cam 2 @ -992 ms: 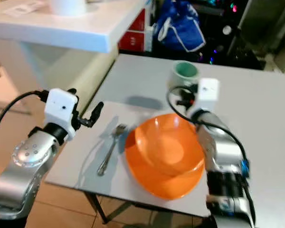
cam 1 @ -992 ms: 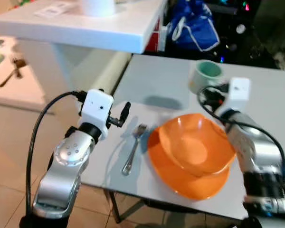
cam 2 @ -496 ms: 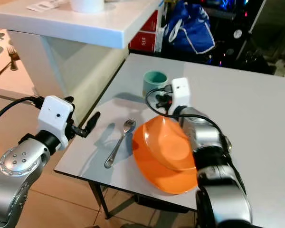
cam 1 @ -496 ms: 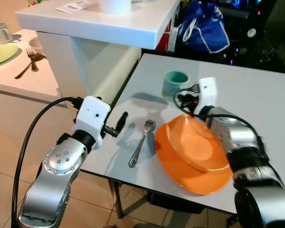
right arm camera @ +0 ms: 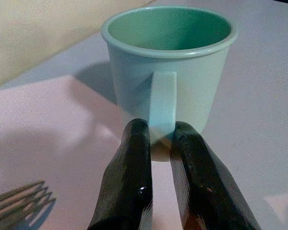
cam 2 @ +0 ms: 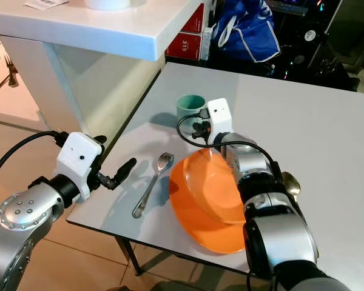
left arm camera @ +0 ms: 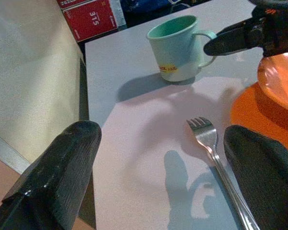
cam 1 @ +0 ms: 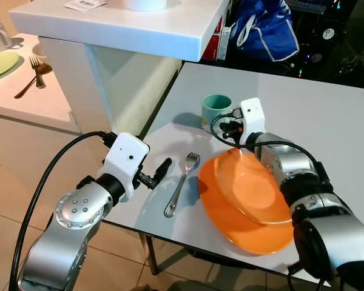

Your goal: Setting the table

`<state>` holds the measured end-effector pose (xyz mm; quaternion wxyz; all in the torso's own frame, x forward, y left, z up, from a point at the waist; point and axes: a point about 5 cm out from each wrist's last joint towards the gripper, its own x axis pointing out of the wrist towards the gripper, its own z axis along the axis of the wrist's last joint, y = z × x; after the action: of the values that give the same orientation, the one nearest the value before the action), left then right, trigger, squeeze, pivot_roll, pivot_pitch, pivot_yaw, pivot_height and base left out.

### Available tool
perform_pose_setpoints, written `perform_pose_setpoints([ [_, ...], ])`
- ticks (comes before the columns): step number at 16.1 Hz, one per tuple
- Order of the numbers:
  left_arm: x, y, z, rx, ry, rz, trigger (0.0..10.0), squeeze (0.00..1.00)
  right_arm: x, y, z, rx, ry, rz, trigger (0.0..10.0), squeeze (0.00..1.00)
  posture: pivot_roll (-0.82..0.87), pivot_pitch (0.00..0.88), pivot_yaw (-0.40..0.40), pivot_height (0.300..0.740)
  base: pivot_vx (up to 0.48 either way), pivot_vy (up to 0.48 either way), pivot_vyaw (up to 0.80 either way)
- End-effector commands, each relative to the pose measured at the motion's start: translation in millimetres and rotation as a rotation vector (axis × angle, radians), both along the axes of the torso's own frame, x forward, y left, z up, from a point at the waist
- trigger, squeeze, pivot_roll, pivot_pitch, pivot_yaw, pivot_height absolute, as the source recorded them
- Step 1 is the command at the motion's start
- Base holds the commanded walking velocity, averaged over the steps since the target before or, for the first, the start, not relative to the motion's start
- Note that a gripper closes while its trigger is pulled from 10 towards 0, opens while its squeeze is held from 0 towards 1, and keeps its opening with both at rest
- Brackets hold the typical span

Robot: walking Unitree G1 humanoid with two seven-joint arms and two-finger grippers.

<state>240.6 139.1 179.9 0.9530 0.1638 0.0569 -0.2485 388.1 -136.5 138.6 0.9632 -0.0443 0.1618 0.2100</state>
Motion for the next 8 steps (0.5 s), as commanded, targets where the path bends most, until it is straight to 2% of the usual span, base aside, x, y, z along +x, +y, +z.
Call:
perform_pose_setpoints([
  [1, -3.4, -3.2, 1.8, 0.003, 0.001, -0.028, 10.0, 0.00, 4.9, -2.7, 11.1, -0.033, -0.026, 0.018, 10.0, 0.00, 0.05, 0.052, 0.009, 0.740, 0.000, 0.000, 0.00],
  [4, -3.0, -3.6, 2.5, 0.002, 0.003, -0.032, 10.0, 0.00, 8.0, -12.2, 18.5, -0.086, -0.019, 0.039, 10.0, 0.00, 0.05, 0.050, 0.008, 0.740, 0.000, 0.000, 0.00],
  [8, -2.9, -4.7, 2.7, -0.003, 0.005, -0.038, 10.0, 0.00, 5.9, -18.6, 22.5, -0.058, 0.018, 0.121, 10.0, 0.00, 0.05, 0.046, 0.010, 0.740, 0.000, 0.000, 0.00],
])
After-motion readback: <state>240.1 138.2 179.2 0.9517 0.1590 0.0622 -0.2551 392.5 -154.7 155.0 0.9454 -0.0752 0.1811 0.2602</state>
